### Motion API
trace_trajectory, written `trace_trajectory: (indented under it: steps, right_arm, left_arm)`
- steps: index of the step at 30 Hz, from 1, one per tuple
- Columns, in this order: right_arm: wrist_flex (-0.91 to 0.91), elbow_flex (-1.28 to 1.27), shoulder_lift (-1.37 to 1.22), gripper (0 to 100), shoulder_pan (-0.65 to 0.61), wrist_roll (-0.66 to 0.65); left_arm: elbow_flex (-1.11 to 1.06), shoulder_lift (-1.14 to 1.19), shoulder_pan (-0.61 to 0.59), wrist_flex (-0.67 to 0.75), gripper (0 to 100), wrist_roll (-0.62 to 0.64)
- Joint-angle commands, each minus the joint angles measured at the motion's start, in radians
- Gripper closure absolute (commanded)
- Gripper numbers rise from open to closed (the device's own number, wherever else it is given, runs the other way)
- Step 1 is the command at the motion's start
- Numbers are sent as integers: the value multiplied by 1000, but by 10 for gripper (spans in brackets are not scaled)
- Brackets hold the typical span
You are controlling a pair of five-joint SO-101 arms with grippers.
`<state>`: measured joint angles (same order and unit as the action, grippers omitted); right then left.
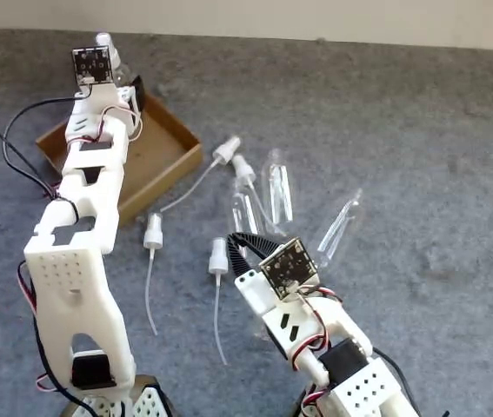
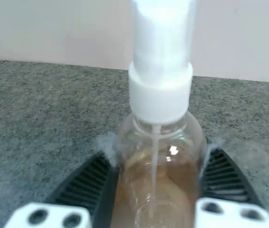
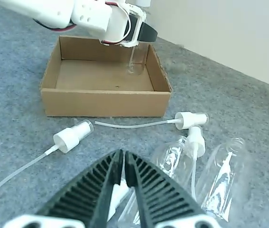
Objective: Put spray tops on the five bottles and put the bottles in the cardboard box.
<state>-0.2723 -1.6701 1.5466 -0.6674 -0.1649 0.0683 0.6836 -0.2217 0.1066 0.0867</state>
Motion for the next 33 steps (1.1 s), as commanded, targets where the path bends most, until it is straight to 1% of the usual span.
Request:
trace_trajectory:
  steps: [1,23,33]
  right_arm:
    - [25,-156,8,993,12,-11]
    - [25,-156,8,993,12,-11]
    - [25,-156,8,993,12,-11]
  left_arm:
    - [38,-8,18,-3,881,-8]
    - [-54,-12,18,-6,878,-8]
    - [-151,-125,19,-6,877,-8]
